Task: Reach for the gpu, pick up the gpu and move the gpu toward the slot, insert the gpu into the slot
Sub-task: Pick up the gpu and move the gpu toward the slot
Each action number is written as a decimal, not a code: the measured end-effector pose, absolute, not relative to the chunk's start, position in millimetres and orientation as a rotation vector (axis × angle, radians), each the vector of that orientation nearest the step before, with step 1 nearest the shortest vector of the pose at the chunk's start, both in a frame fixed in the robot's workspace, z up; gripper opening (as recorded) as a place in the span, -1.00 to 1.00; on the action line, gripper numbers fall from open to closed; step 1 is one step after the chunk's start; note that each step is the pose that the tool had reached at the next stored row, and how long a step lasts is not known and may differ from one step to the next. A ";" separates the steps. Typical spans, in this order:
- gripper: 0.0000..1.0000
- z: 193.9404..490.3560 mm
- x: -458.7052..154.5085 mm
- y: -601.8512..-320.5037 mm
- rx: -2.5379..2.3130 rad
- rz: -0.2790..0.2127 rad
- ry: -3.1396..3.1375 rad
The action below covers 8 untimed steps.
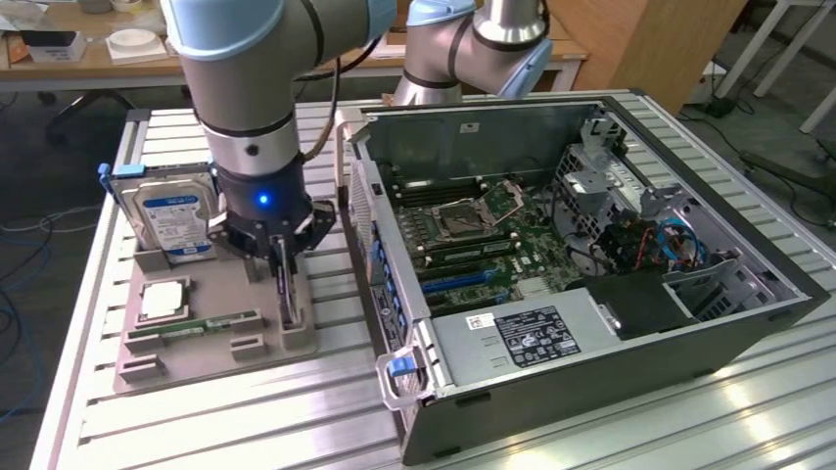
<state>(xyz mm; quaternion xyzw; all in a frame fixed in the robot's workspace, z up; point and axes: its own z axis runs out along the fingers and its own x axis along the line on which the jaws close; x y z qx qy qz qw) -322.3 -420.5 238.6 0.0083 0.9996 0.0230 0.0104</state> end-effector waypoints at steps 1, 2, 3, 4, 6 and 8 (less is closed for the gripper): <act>-0.47 242.7 -322.3 -420.5 0.026 0.072 3.120; -0.47 246.8 -322.3 -420.5 0.026 0.073 3.120; -0.47 251.3 -322.3 -420.5 0.026 0.073 3.120; -0.47 255.7 -322.3 -420.5 0.026 0.073 3.120; -0.47 264.6 -322.3 -420.5 0.026 0.073 3.120; -0.47 273.9 -322.3 -420.5 0.026 0.073 3.120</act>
